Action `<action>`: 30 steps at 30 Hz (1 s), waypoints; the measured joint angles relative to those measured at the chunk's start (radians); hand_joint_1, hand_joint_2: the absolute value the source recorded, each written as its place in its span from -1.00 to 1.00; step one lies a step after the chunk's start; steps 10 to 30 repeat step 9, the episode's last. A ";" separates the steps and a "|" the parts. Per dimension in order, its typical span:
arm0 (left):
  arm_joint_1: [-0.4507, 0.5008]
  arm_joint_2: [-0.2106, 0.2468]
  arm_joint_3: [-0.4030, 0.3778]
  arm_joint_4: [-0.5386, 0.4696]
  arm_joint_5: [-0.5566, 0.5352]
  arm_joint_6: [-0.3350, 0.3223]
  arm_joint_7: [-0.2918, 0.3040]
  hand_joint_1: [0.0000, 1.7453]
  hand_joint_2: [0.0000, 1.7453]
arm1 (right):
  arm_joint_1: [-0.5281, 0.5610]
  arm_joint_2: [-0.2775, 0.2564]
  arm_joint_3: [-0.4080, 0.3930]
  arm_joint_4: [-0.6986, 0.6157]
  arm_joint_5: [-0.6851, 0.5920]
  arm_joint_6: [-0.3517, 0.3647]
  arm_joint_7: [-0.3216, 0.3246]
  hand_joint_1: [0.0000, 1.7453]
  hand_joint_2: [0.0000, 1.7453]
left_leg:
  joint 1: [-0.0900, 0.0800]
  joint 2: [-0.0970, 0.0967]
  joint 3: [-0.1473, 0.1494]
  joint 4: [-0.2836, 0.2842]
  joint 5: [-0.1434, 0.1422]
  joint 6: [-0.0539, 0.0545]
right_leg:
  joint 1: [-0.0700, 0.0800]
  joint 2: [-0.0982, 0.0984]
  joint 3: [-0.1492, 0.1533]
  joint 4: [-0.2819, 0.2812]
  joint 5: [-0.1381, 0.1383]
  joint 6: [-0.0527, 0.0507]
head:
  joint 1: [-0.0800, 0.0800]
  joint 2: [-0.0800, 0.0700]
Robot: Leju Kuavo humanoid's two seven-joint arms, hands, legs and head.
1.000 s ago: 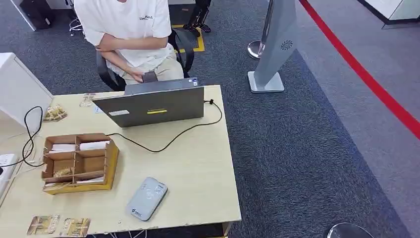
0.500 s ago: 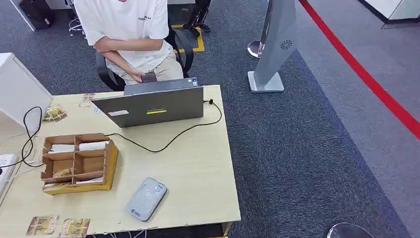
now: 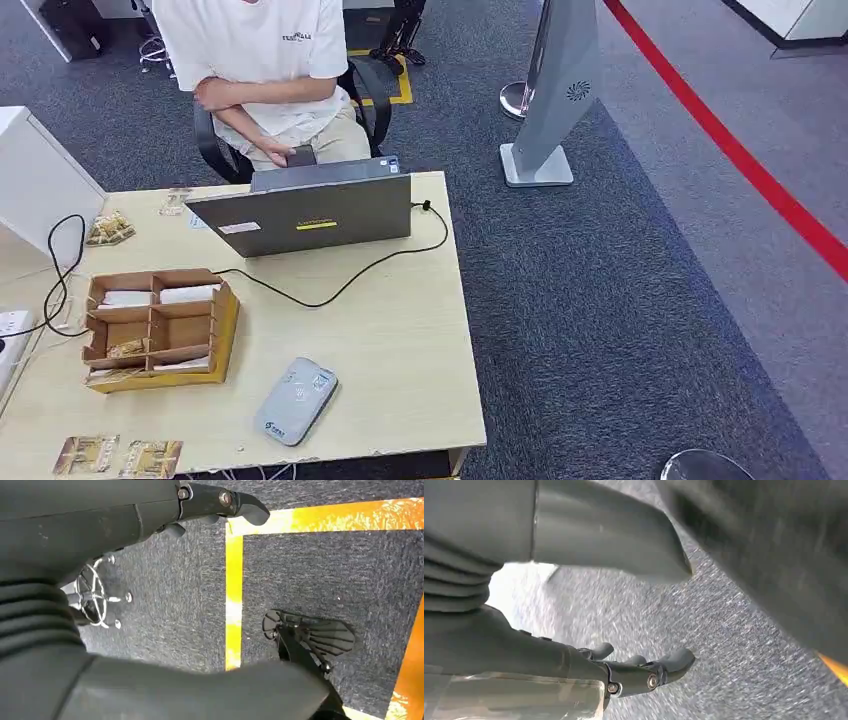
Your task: Pass the card to the sensor for recognition and then transmit it.
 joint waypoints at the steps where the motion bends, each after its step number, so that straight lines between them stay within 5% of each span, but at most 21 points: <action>1: 0.005 0.004 -0.029 -0.002 0.019 0.000 0.001 1.00 -1.00 | 0.004 0.000 -0.019 -0.005 -0.012 0.001 0.000 -1.00 -1.00 | 0.000 0.000 0.000 0.000 0.000 0.000 | 0.000 0.000 0.000 0.000 0.000 0.000 | 0.000 0.000; 2: 0.009 0.008 -0.062 -0.006 0.041 0.000 0.002 1.00 -1.00 | 0.008 0.001 -0.040 -0.010 -0.027 0.001 -0.001 1.00 1.00 | 0.000 0.000 0.000 0.000 0.000 0.000 | 0.000 0.000 0.000 0.000 0.000 0.000 | 0.000 0.000; 4: 0.017 0.014 -0.113 -0.010 0.074 0.000 0.003 1.00 -1.00 | 0.016 0.001 -0.073 -0.018 -0.047 0.002 -0.005 1.00 1.00 | 0.000 0.000 0.000 0.000 0.000 0.000 | 0.000 0.000 0.000 0.000 0.000 0.000 | 0.000 0.000; 5: 0.022 0.017 -0.141 -0.014 0.092 0.000 0.007 1.00 -1.00 | 0.020 0.003 -0.091 -0.023 -0.059 0.002 -0.006 1.00 -1.00 | 0.000 0.000 0.000 0.000 0.000 0.000 | 0.000 0.000 0.000 0.000 0.000 0.000 | 0.000 0.000; 6: 0.026 0.019 -0.171 -0.017 0.112 0.001 0.009 1.00 -1.00 | 0.024 0.003 -0.110 -0.027 -0.071 0.002 -0.006 -1.00 -1.00 | 0.000 0.000 0.000 0.000 0.000 0.000 | 0.000 0.000 0.000 0.000 0.000 0.000 | 0.000 0.000; 8: 0.034 0.025 -0.222 -0.024 0.145 0.002 0.010 1.00 -1.00 | 0.032 0.004 -0.144 -0.035 -0.092 0.002 -0.008 -1.00 -1.00 | 0.000 0.000 0.000 0.000 0.000 0.000 | 0.000 0.000 0.000 0.000 0.000 0.000 | 0.000 0.000; 9: 0.038 0.027 -0.249 -0.027 0.164 0.003 0.011 0.66 -1.00 | 0.036 0.005 -0.161 -0.040 -0.103 0.003 -0.009 -1.00 -1.00 | 0.000 0.000 0.000 0.000 0.000 0.000 | 0.000 0.000 0.000 0.000 0.000 0.000 | 0.000 0.000; 30: 0.038 0.027 -0.249 -0.027 0.164 0.003 0.011 0.66 -1.00 | 0.036 0.005 -0.161 -0.040 -0.103 0.003 -0.009 -1.00 -1.00 | 0.000 0.000 0.000 0.000 0.000 0.000 | 0.000 0.000 0.000 0.000 0.000 0.000 | 0.000 0.000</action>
